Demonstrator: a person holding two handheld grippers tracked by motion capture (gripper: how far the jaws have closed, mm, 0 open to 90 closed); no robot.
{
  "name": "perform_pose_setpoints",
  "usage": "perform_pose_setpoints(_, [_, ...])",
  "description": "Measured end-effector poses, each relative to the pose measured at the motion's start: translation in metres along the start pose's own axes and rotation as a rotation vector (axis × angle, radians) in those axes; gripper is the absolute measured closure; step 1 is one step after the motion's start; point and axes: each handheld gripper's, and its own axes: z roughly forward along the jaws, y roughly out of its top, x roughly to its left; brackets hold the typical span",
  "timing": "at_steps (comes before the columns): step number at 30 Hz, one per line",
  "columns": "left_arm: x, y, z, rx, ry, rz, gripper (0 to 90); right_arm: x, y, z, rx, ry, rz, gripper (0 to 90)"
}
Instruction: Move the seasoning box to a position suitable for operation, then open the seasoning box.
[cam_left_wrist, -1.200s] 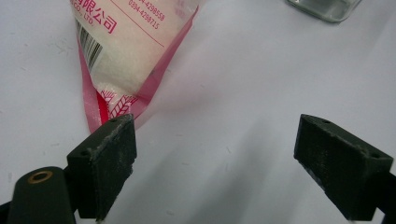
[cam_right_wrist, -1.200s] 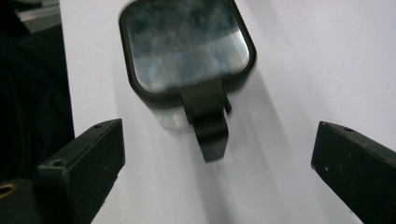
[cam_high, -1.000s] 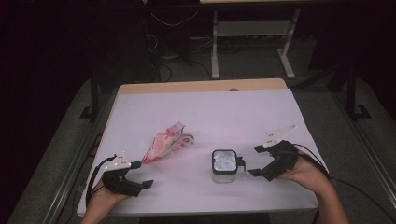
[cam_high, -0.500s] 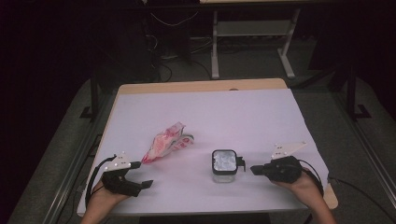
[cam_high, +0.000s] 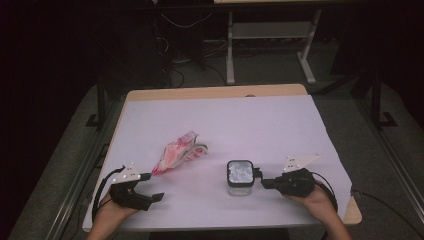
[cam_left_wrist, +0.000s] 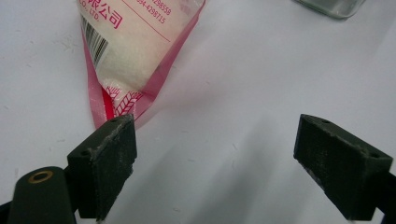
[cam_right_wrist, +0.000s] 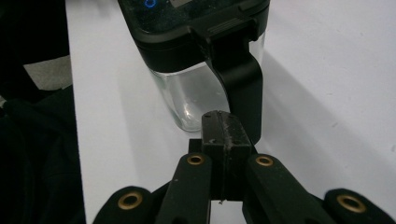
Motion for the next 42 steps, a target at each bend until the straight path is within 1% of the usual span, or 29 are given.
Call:
perform_pose_setpoints(5, [-0.001,0.001,0.001,0.0,-0.004,-0.001,12.7,-0.001,0.0,0.0,-0.008,-0.018,-0.001,89.9])
perform_pose_setpoints(6, [-0.002,0.001,0.001,0.0,-0.004,0.004,12.8,-0.003,0.001,0.001,-0.012,-0.031,0.004,90.0])
perform_pose_setpoints(8, [-0.002,0.001,0.002,0.001,-0.005,0.003,12.8,-0.005,0.001,0.001,-0.015,-0.03,0.002,90.0])
perform_pose_setpoints(9, [-0.003,0.001,0.002,0.0,-0.008,0.003,12.8,-0.006,0.001,0.001,-0.019,-0.044,0.003,90.0])
perform_pose_setpoints(13, [-0.004,0.002,0.002,-0.004,-0.013,0.004,12.7,-0.01,0.002,0.001,-0.024,-0.059,-0.004,90.0])
perform_pose_setpoints(15, [-0.005,0.003,0.002,-0.014,-0.016,-0.01,12.7,-0.013,0.004,0.002,-0.033,-0.08,-0.001,90.0])
perform_pose_setpoints(16, [-0.006,0.004,0.002,-0.024,-0.014,-0.015,12.7,-0.014,0.004,0.003,-0.037,-0.071,0.013,90.0])
perform_pose_setpoints(20, [-0.009,0.004,0.0,-0.049,0.003,-0.007,12.8,-0.015,0.004,0.004,-0.036,-0.072,0.005,89.9])
perform_pose_setpoints(21, [-0.009,0.005,-0.001,-0.056,0.004,0.002,12.8,-0.015,0.004,0.004,-0.036,-0.072,0.005,89.9])
perform_pose_setpoints(22, [-0.009,0.005,-0.001,-0.059,0.002,-0.003,12.7,-0.014,0.003,0.002,-0.038,-0.08,0.002,89.8])
perform_pose_setpoints(23, [-0.009,0.005,-0.002,-0.058,0.004,0.004,12.7,-0.015,0.002,0.0,-0.039,-0.081,-0.003,89.4])
perform_pose_setpoints(24, [-0.01,0.005,-0.002,-0.05,0.003,0.013,12.7,-0.015,-0.002,-0.005,-0.041,-0.093,0.006,83.9])
perform_pose_setpoints(25, [-0.011,0.004,-0.002,-0.047,0.006,0.014,12.8,-0.015,-0.005,-0.008,-0.05,-0.092,0.019,81.3])
perform_pose_setpoints(26, [-0.011,0.004,-0.002,-0.047,0.006,0.014,12.8,-0.015,-0.005,-0.008,-0.05,-0.092,0.019,81.3])
perform_pose_setpoints(27, [-0.012,0.005,-0.002,-0.033,0.01,0.023,12.7,-0.018,-0.009,-0.014,-0.061,-0.114,0.036,72.3])
perform_pose_setpoints(28, [-0.012,0.005,-0.003,-0.036,0.009,0.018,12.7,-0.021,-0.011,-0.017,-0.067,-0.125,0.052,67.3])
perform_pose_setpoints(29, [-0.012,0.006,-0.003,-0.039,0.004,0.018,12.7,-0.024,-0.013,-0.019,-0.072,-0.141,0.066,59.7])
perform_pose_setpoints(30, [-0.012,0.006,-0.003,-0.039,0.004,0.018,12.7,-0.024,-0.013,-0.019,-0.072,-0.141,0.066,59.7])
perform_pose_setpoints(31, [-0.014,0.006,-0.003,-0.044,-0.004,0.009,12.7,-0.03,-0.016,-0.021,-0.082,-0.175,0.095,47.1])
perform_pose_setpoints(32, [-0.015,0.007,-0.003,-0.037,-0.009,0.01,12.7,-0.033,-0.018,-0.021,-0.088,-0.195,0.102,43.1])
perform_pose_setpoints(34, [-0.017,0.008,-0.002,-0.03,-0.02,0.007,12.7,-0.039,-0.02,-0.022,-0.096,-0.207,0.13,37.4])
perform_pose_setpoints(35, [-0.018,0.008,-0.002,-0.027,-0.024,0.002,12.7,-0.04,-0.021,-0.023,-0.1,-0.224,0.132,34.8])
perform_pose_setpoints(36, [-0.019,0.009,-0.002,-0.029,-0.027,0.008,12.8,-0.041,-0.021,-0.024,-0.111,-0.231,0.14,32.2])
perform_pose_setpoints(37, [-0.019,0.009,-0.002,-0.029,-0.027,0.008,12.8,-0.041,-0.021,-0.024,-0.111,-0.231,0.14,32.2])
perform_pose_setpoints(38, [-0.02,0.01,-0.002,-0.031,-0.025,0.018,12.8,-0.042,-0.02,-0.024,-0.12,-0.232,0.145,29.6])
perform_pose_setpoints(39, [-0.023,0.011,-0.001,-0.034,-0.03,0.018,12.9,-0.044,-0.021,-0.025,-0.132,-0.233,0.149,26.8])
perform_pose_setpoints(40, [-0.023,0.011,-0.001,-0.034,-0.03,0.018,12.8,-0.044,-0.021,-0.025,-0.136,-0.238,0.148,24.8])
perform_pose_setpoints(41, [-0.025,0.011,-0.001,-0.036,-0.029,0.022,12.9,-0.046,-0.022,-0.024,-0.137,-0.244,0.15,20.5])
perform_pose_setpoints(42, [-0.027,0.012,0.001,-0.033,-0.03,0.036,12.8,-0.046,-0.022,-0.023,-0.13,-0.249,0.157,20.1])
